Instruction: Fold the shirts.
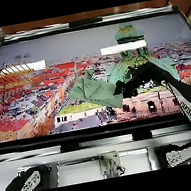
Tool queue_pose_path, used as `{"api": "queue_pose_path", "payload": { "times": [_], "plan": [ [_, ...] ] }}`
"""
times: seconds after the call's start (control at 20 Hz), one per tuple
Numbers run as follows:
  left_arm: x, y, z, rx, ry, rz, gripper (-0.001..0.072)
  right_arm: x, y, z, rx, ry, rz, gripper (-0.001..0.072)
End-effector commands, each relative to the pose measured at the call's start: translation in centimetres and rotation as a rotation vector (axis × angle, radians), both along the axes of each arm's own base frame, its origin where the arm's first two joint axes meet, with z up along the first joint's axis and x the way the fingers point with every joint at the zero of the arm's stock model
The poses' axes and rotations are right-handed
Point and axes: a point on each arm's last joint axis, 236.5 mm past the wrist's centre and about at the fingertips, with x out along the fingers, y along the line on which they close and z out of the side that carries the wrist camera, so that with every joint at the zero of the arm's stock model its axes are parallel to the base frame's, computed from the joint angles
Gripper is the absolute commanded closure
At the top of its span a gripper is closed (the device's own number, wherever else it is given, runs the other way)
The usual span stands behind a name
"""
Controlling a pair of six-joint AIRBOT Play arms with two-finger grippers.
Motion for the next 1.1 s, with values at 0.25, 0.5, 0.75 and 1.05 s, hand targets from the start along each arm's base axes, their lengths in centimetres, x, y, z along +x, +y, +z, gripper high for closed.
{"api": "queue_pose_path", "payload": {
  "times": [0.25, 0.5, 0.75, 1.05],
  "plan": [
    [0.1, 0.1, 0.2, 0.001, -0.011, 0.005, 0.0675, 11.5, 2.6, 14.7, 0.069, -0.475, 0.072, 0.0649],
    [0.2, 0.2, 0.3, -0.001, -0.017, 0.008, 0.0675, 17.6, -0.7, 26.8, 0.036, -0.762, -0.022, 0.0649],
    [-0.1, 0.0, 0.0, 0.003, 0.001, -0.003, 0.0675, 21.1, -10.0, 24.9, -0.024, -0.735, -0.202, 0.0649],
    [-0.9, -0.5, -1.0, 0.014, 0.049, -0.033, 0.0675, 25.1, -20.7, 22.8, -0.16, -0.826, -0.392, 0.0649]
  ]
}}
